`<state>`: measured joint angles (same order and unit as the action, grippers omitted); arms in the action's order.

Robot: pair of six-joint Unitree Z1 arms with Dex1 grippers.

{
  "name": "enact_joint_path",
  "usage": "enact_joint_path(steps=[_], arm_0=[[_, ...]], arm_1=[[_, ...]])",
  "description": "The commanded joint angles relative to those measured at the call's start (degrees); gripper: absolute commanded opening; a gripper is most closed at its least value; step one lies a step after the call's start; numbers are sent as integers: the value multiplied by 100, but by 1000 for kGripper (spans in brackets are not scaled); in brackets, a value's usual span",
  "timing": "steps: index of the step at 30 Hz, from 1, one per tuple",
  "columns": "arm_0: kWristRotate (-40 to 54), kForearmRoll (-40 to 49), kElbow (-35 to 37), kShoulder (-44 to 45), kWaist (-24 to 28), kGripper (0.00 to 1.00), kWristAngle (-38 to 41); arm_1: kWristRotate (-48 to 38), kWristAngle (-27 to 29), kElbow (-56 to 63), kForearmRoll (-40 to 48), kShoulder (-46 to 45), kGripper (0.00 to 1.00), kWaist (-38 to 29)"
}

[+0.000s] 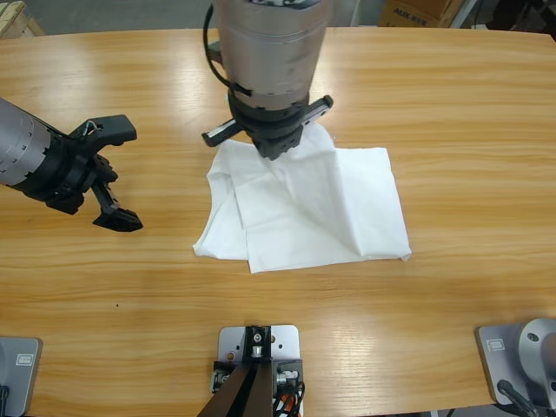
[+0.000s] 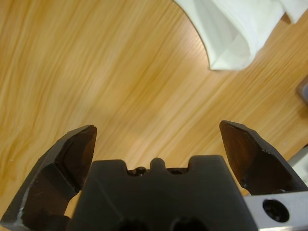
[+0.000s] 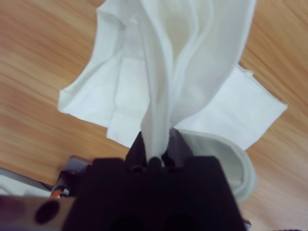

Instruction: Fold clothes

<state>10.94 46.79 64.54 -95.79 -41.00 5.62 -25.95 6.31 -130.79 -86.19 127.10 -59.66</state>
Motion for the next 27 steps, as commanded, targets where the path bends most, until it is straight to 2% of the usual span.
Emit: enact_joint_path(steps=[1,16,18,19,22,24,26,27], arm_0=[[-22,-3,-238,69,48,996,-61],[-22,-21,-335,57,48,996,-61],[-22,-21,-336,57,48,996,-61],[-22,-21,-336,52,48,996,-61],[-22,-30,-350,38,48,996,-63],[-22,-30,-354,25,48,996,-61],[-22,-33,-356,27,48,996,-61],[-22,-37,-361,27,48,996,-61]], arm_1=[[37,-105,-240,-109,558,0,-90],[-15,-213,-622,-223,934,9,-122],[-15,-334,-632,-230,952,234,-134],[-15,-373,-632,-242,963,291,-150],[-15,-409,-632,-302,952,306,-218],[-15,-425,-632,-329,940,429,-259],[-23,-429,-653,-329,940,608,-292],[-33,-436,-666,-329,940,623,-292]])
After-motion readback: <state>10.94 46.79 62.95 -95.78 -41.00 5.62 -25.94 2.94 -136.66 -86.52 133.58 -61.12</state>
